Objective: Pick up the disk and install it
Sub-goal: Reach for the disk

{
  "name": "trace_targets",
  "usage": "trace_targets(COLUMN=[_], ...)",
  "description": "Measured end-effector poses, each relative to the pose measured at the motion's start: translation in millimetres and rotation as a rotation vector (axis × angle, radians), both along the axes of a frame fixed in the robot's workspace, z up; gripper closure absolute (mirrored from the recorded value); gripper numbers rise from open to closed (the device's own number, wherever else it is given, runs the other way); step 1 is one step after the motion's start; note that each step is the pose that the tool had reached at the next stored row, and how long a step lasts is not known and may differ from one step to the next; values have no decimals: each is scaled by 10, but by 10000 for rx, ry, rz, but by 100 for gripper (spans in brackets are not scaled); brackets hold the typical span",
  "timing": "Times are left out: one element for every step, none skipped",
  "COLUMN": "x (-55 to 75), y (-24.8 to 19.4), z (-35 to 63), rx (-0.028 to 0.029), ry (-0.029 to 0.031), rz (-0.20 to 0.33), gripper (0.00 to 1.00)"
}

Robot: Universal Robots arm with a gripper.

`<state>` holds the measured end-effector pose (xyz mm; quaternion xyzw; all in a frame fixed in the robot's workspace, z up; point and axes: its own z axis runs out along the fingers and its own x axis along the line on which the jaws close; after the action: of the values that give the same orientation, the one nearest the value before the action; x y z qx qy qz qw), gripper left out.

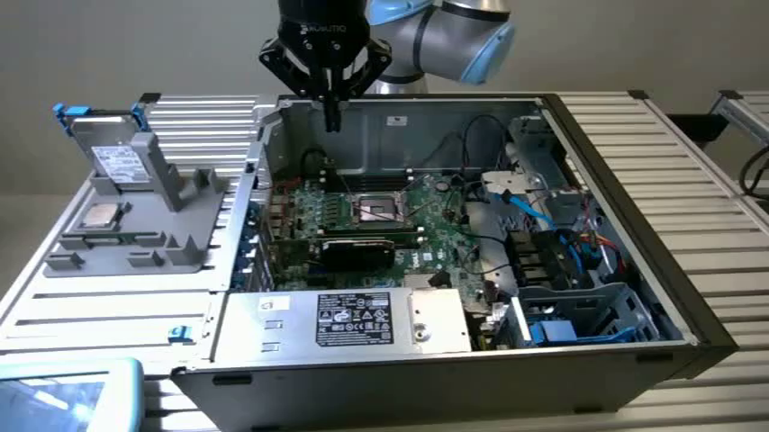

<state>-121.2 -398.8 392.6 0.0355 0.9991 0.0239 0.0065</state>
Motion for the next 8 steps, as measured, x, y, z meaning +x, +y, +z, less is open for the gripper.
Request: trace_targets(x=[0,0,0,0,0,0,0,0], y=[0,0,0,0,0,0,0,0], z=[0,0,0,0,0,0,0,0], rx=[0,0,0,0,0,0,0,0], ry=[0,1,1,1,2,2,2,2], rz=[0,0,1,1,1,1,1,1], gripper=[89,89,89,89,89,89,89,89])
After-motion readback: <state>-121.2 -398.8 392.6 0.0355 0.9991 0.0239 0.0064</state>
